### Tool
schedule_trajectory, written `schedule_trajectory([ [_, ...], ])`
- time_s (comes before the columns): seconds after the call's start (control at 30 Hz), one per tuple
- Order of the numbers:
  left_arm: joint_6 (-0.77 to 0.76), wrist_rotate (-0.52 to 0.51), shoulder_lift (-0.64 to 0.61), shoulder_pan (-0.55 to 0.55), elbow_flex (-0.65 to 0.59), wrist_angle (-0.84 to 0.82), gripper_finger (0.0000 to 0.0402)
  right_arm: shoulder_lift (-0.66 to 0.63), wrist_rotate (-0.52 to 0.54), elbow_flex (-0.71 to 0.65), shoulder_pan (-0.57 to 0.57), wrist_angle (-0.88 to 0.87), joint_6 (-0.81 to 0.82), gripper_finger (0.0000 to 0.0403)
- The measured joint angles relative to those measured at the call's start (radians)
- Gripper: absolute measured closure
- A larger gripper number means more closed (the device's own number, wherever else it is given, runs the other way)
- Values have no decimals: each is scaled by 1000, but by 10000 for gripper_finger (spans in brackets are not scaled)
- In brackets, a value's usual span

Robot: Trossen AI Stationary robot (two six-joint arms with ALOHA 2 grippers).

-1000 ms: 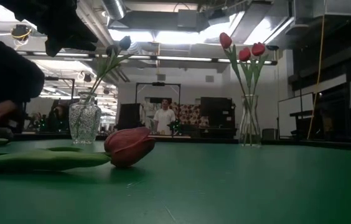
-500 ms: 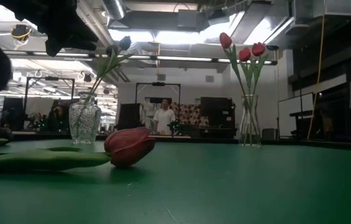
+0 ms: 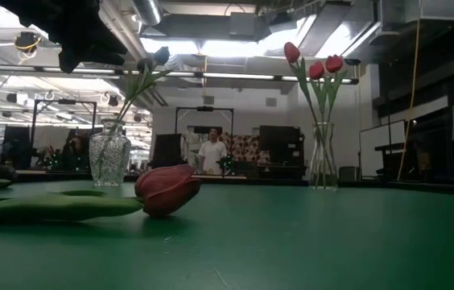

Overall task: Sort flowers into vase by color
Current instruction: Put the right red flower into the bottom transparent vase

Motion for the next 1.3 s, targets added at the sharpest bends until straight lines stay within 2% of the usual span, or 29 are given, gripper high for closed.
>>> schedule_trajectory([
  [0.13,4,-16,0,0,0,0,282,11,-15,0,0,-95,84,402],
  [0.3,3,-19,0,0,0,0,282,12,60,0,0,-115,82,402],
  [0.5,2,-19,0,0,0,0,282,12,40,0,0,-105,84,402],
  [0.67,2,-19,0,0,0,0,282,12,-18,0,0,-105,85,401],
  [0.87,1,-19,0,0,0,0,282,13,-15,0,0,-106,86,374],
  [1.17,0,-19,0,0,0,0,282,13,-38,0,0,-104,97,364],
  [1.3,0,-19,0,0,0,0,282,12,-42,0,0,-104,113,346],
])
